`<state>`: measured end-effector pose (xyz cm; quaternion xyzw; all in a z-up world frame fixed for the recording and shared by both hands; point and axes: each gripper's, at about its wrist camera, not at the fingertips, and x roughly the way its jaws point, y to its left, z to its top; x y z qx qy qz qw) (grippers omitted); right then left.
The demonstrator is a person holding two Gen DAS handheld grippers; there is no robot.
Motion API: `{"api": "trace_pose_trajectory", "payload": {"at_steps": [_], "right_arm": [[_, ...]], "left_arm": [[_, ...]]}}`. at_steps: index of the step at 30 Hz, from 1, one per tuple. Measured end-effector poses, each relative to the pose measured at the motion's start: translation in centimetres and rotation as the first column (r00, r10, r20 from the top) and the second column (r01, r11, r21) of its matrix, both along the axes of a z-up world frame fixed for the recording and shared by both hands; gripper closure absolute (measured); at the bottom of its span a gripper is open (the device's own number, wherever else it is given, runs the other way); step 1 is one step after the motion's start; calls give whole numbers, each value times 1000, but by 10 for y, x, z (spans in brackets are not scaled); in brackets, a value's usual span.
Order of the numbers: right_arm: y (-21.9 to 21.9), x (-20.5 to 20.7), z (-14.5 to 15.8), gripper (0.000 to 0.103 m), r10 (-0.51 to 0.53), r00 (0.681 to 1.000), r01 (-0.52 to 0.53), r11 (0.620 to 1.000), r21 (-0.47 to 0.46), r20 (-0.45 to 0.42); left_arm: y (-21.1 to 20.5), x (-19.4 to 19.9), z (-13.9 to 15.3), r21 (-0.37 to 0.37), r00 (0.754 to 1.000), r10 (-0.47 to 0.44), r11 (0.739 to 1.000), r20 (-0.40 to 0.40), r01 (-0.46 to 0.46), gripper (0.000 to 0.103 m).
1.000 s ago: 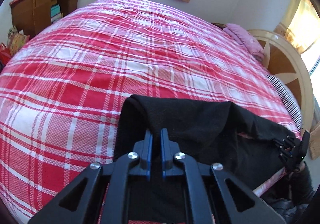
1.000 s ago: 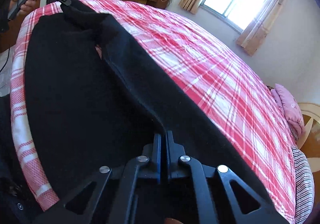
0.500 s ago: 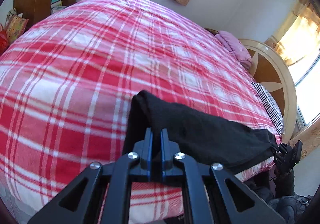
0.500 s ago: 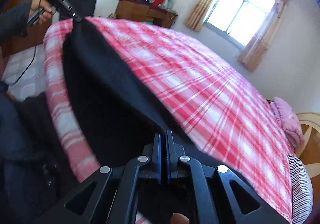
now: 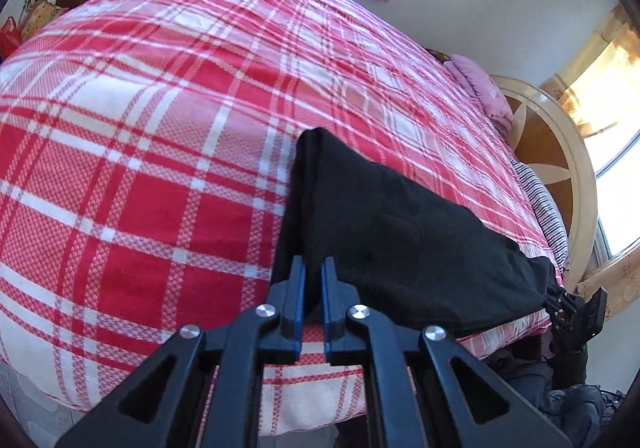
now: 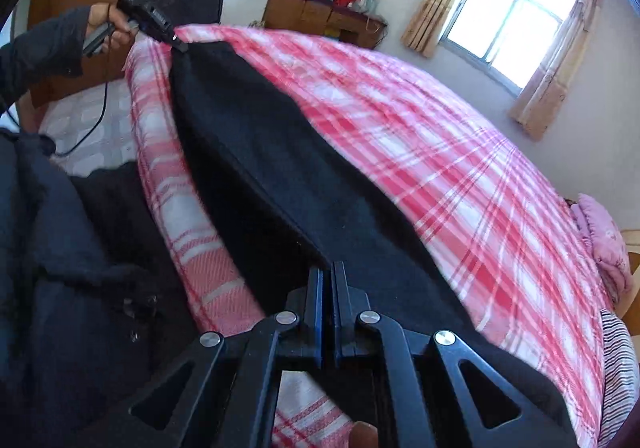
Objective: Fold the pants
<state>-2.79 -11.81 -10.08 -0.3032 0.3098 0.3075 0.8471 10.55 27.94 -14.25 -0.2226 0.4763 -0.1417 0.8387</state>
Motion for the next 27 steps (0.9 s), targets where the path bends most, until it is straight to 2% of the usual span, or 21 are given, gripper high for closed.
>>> {"api": "trace_pose_trajectory", "payload": {"at_steps": [4, 10, 13, 15, 20, 27], "right_arm": [[7, 0, -31, 100, 9, 998, -13, 997, -69, -59], [-1, -1, -14, 100, 12, 998, -12, 1000, 6, -58], [3, 0, -26, 100, 13, 997, -16, 999, -30, -78], [10, 0, -41, 100, 9, 996, -15, 997, -72, -91], [10, 5, -48, 99, -11, 995, 3, 997, -75, -104], [7, 4, -47, 99, -8, 991, -4, 996, -87, -135]], "left_arm": [[3, -1, -5, -19, 1000, 7, 1000, 7, -7, 96], [4, -7, 14, -7, 999, 3, 1000, 50, -2, 96], [-2, -5, 8, 72, 1000, -5, 997, 31, 3, 96], [-3, -3, 2, 86, 1000, -4, 996, 19, 3, 95], [-5, -3, 4, 108, 999, -11, 994, 36, 7, 92], [-4, -1, 7, 104, 998, 33, 994, 50, -38, 87]]}}
